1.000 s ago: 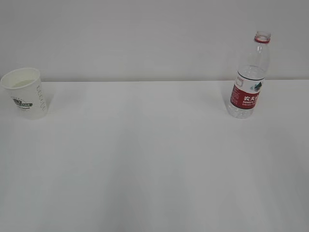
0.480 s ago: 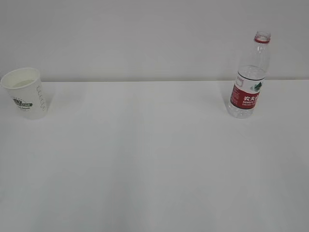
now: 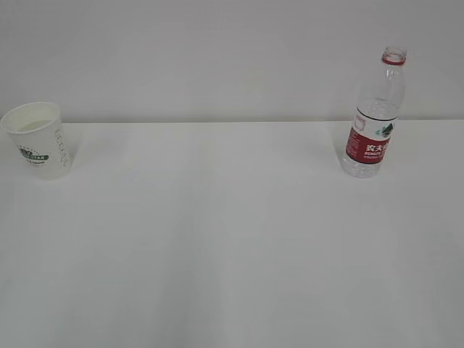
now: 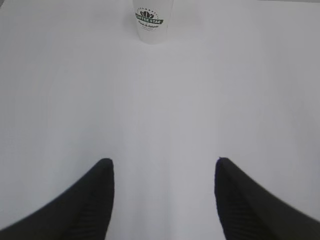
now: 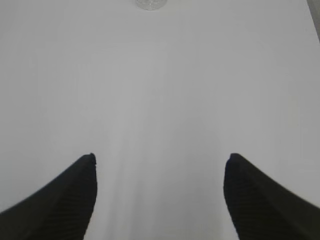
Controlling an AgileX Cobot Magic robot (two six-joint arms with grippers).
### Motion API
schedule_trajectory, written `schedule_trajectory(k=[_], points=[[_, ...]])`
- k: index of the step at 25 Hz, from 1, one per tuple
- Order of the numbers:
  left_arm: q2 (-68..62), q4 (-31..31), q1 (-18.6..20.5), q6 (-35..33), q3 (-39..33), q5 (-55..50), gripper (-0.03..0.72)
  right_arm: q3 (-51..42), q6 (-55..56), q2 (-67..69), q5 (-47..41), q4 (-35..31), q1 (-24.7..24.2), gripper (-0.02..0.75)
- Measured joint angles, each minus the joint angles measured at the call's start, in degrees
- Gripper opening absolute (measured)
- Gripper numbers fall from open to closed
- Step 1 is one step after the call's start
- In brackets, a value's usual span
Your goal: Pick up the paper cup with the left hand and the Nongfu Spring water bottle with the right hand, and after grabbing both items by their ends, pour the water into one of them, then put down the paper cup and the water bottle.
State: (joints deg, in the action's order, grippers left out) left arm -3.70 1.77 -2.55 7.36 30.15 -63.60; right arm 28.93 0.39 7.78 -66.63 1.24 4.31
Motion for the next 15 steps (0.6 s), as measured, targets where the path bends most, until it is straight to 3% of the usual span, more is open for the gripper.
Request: schedule_trajectory(k=[15], points=[[3.36,0.0,0.0,0.0,-0.03,0.26,0.454,-0.49,0.0,-8.18,1.07,0.24,0.0,0.59]])
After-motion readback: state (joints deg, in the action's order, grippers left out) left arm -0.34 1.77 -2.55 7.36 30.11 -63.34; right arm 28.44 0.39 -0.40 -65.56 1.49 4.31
